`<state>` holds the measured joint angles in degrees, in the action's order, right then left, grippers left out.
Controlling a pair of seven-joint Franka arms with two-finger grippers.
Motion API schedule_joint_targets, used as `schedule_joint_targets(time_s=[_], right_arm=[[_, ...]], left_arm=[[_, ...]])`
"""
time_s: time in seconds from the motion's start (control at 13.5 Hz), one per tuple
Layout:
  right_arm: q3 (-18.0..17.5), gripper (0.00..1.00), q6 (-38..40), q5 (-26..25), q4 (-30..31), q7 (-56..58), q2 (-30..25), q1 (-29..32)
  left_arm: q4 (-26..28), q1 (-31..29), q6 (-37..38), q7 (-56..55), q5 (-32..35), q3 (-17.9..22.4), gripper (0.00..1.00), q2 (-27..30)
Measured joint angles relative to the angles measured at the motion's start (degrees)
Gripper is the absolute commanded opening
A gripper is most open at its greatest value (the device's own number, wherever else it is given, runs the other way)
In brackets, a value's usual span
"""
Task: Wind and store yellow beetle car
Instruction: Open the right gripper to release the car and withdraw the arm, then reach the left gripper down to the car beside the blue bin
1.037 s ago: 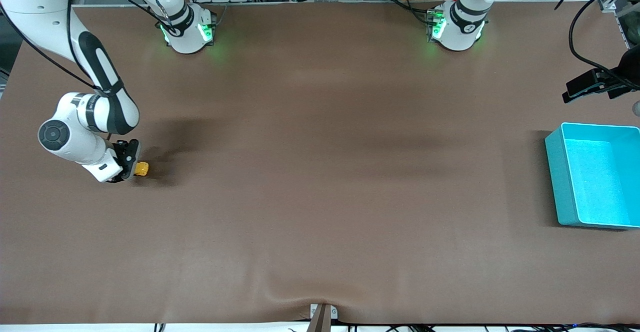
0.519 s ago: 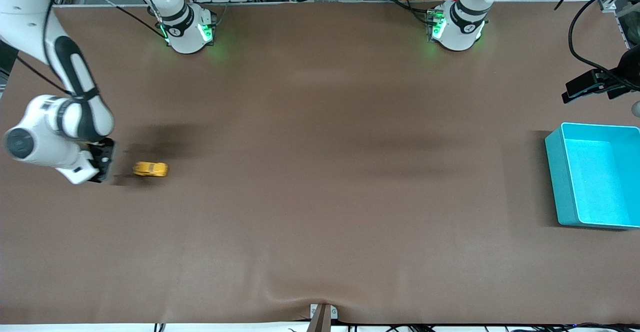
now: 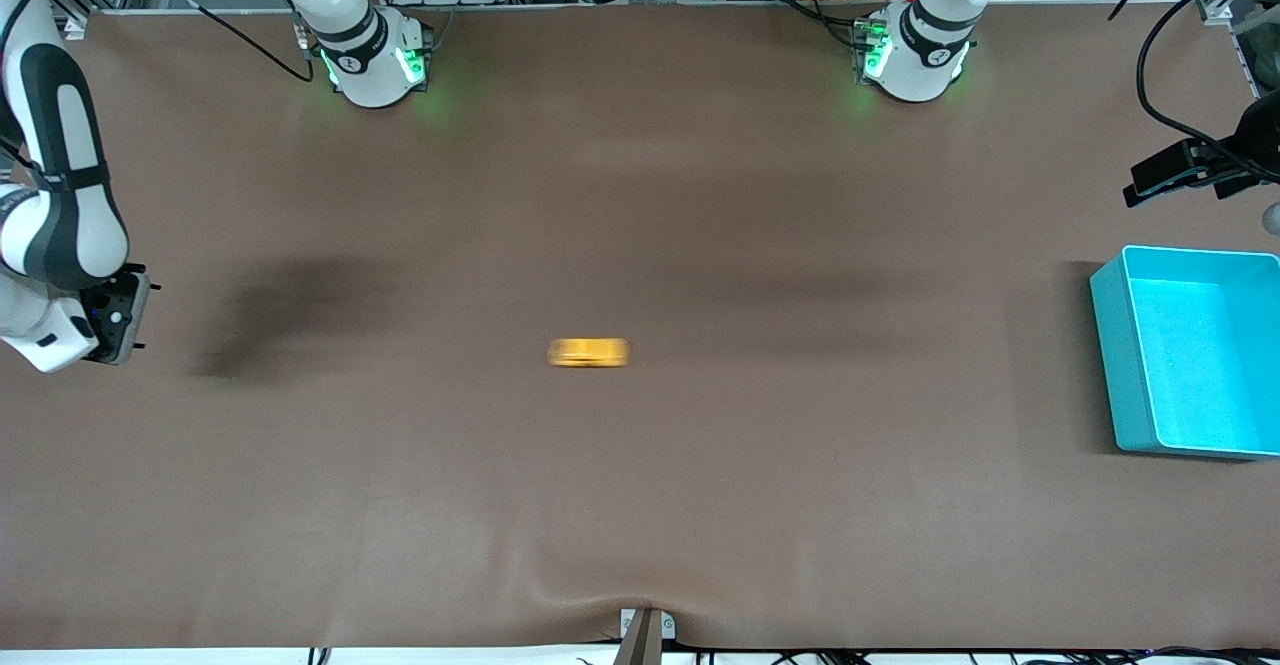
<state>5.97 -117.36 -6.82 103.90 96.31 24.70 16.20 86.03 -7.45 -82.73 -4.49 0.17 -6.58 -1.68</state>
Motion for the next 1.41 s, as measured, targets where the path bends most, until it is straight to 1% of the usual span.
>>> schedule_joint_targets(time_s=[0.15, 0.37, 0.67, 0.74, 0.89, 0.96, 1.04, 1.19, 1.41], right_arm=[[0.0, 1.00, 3.3, 0.0, -2.0, 0.0, -0.8, 0.1], [-0.1, 1.00, 10.8, 0.0, -7.2, 0.0, -1.4, 0.1], [-0.1, 1.00, 14.8, 0.2, -11.3, 0.0, -1.6, 0.1], [-0.1, 1.00, 15.9, 0.9, -13.3, 0.0, -1.6, 0.1], [-0.5, 1.00, 19.8, 5.4, -18.2, -0.7, -1.8, 0.0], [-0.8, 1.00, 22.3, 7.3, -20.5, -2.8, -2.0, -0.3], [-1.1, 1.00, 24.6, 8.2, -22.8, -6.5, -2.4, -1.1], [-1.6, 1.00, 27.8, 8.5, -25.9, -15.9, -4.1, -4.1], [-1.7, 1.00, 29.2, 8.5, -27.0, -30.0, -7.9, -8.5]], left_arm=[[0.0, 0.0, 0.0, 0.0, 0.0, 0.0, 1.00, 0.0], [-0.2, 0.0, 0.0, 0.0, 0.0, -0.3, 1.00, 0.1], [-0.1, 0.1, 0.1, 0.0, 0.0, -0.6, 1.00, -0.2], [0.1, 0.0, 0.1, 0.0, 0.1, -0.6, 1.00, -0.7], [0.4, -0.2, -1.1, 0.0, 0.2, -0.2, 1.00, -3.3], [0.5, -0.2, -3.1, 0.0, 0.2, 0.0, 1.00, -5.4], [0.5, -0.1, -5.3, 0.0, 0.2, 0.0, 1.00, -7.6], [0.5, 0.3, -7.6, -0.2, 0.9, -0.4, 1.00, -11.0], [0.9, -0.3, -8.0, -3.5, 1.4, -0.1, 1.00, -14.2]])
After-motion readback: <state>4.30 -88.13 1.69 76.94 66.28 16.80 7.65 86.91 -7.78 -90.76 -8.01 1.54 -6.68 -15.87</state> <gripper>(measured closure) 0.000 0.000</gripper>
